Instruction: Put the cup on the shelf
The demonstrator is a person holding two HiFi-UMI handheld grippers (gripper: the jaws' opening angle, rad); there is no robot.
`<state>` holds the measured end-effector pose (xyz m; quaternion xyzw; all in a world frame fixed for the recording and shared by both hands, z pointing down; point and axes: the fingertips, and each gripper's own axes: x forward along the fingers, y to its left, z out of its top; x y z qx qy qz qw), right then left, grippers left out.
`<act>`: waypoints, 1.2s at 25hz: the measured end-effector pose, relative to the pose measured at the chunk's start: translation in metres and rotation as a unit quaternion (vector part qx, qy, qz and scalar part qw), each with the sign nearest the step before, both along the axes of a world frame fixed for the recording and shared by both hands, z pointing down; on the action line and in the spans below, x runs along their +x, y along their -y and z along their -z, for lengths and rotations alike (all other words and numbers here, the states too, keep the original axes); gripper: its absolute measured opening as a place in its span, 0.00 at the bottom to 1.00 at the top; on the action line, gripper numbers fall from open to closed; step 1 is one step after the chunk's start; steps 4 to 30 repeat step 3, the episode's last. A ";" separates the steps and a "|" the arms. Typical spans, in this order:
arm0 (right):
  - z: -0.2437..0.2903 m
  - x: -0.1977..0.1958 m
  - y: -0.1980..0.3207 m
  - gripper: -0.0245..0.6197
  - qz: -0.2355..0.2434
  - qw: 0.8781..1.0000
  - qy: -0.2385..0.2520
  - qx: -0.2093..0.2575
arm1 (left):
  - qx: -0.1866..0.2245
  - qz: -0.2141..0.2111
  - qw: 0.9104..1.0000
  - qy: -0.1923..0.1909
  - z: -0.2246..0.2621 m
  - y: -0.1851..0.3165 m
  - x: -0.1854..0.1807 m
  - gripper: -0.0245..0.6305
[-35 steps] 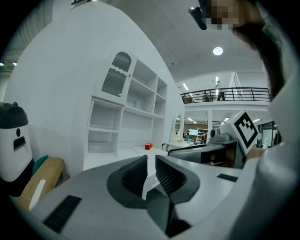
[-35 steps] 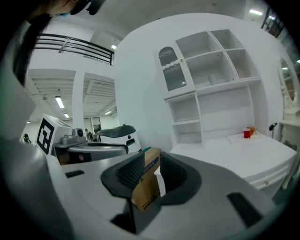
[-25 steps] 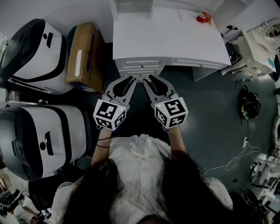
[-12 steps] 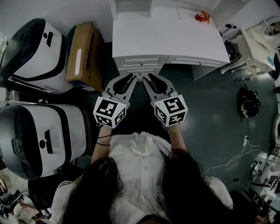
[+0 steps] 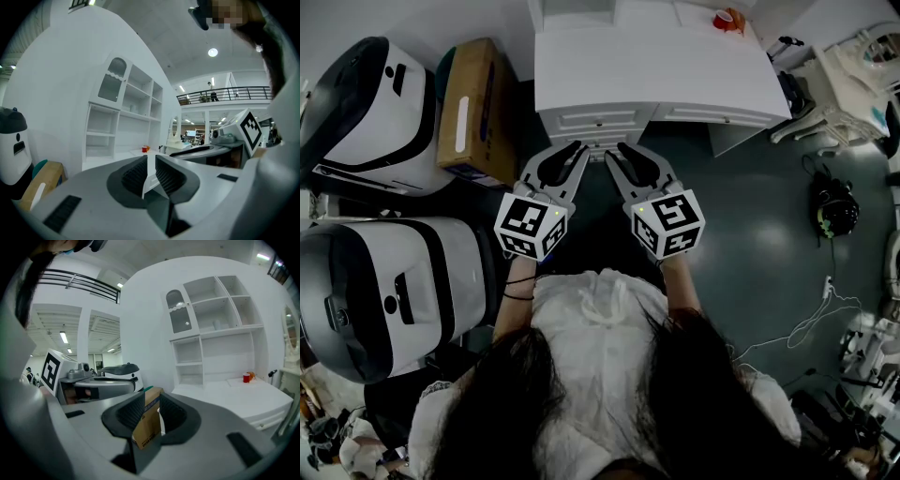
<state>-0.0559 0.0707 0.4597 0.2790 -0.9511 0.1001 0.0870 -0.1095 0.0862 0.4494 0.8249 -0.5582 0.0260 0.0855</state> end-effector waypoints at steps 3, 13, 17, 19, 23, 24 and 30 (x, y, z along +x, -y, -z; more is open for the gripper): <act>0.003 0.000 0.005 0.20 -0.004 1.000 0.002 0.006 | 0.006 -0.002 1.000 0.005 0.003 0.006 -0.003 0.13; 0.003 0.000 0.005 0.20 -0.004 1.000 0.002 0.006 | 0.006 -0.002 1.000 0.005 0.003 0.006 -0.003 0.13; 0.003 0.000 0.005 0.20 -0.004 1.000 0.002 0.006 | 0.006 -0.002 1.000 0.005 0.003 0.006 -0.003 0.13; 0.003 0.000 0.005 0.20 -0.004 1.000 0.002 0.006 | 0.006 -0.002 1.000 0.005 0.003 0.006 -0.003 0.13; 0.003 0.000 0.005 0.20 -0.004 1.000 0.002 0.006 | 0.006 -0.002 1.000 0.005 0.003 0.006 -0.003 0.13; 0.003 0.000 0.005 0.20 -0.004 1.000 0.002 0.006 | 0.006 -0.002 1.000 0.005 0.003 0.006 -0.003 0.13; 0.003 0.000 0.005 0.20 -0.004 1.000 0.002 0.006 | 0.006 -0.002 1.000 0.005 0.003 0.006 -0.003 0.13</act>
